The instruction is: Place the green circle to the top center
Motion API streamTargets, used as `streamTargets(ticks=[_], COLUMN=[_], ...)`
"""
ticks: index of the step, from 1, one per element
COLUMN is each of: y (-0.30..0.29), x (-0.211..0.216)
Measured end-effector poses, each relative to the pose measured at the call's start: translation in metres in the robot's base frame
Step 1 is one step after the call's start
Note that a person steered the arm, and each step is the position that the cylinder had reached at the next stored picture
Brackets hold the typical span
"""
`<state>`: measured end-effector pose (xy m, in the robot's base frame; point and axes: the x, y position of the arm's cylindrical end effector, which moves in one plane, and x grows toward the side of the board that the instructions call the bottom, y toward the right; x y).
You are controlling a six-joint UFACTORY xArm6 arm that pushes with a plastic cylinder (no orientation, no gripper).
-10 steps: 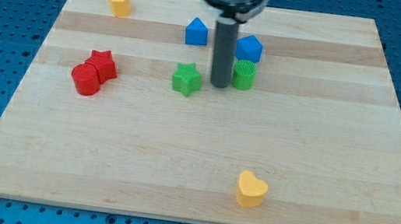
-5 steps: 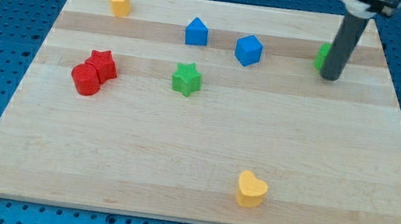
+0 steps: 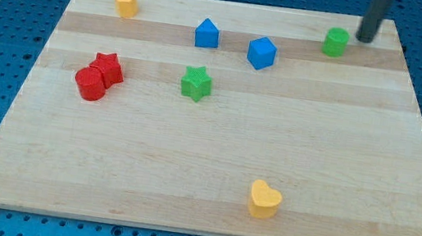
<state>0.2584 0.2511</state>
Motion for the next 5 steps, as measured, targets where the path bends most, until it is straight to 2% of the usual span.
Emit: streamTargets(ticks=[1,3,5], y=[0.017,-0.121,-0.198], x=[0.019,0.024,-0.004])
